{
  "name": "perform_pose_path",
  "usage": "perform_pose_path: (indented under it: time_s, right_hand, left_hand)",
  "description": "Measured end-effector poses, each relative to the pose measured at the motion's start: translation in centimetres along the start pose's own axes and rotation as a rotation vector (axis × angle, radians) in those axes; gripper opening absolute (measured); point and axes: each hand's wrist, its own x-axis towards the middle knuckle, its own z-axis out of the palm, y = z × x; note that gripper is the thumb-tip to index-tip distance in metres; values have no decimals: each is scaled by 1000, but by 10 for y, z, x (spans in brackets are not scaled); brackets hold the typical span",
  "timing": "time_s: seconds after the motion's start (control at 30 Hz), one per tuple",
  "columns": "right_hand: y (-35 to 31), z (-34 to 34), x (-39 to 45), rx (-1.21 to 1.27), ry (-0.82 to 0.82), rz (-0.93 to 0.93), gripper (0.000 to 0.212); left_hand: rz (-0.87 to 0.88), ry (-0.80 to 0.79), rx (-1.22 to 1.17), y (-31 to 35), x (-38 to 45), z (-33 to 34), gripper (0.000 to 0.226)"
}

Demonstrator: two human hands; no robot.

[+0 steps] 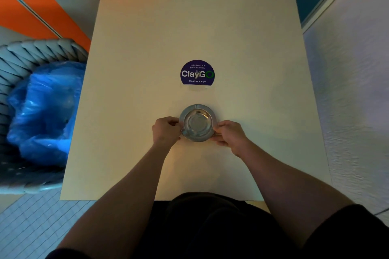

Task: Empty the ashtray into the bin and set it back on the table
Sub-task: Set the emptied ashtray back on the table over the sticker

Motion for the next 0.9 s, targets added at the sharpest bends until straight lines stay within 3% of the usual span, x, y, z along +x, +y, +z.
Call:
perform_pose_path:
  time_s: [0.33,0.5,0.77,0.9]
  right_hand:
    - [5,-5,-2,28,50,11,5]
    - [19,-2,-8,116,44,71,10]
    - [22,3,-9,159,60,43,13]
    - [14,0,-6,122,97,7,11]
  left_hand:
    - [23,-23,91,6,13,2,11]
    - [84,-53,144,23,25,4,26]
    - [181,-143,215,31,32,8,3]
    - [148,-124,200,21,29,4,13]
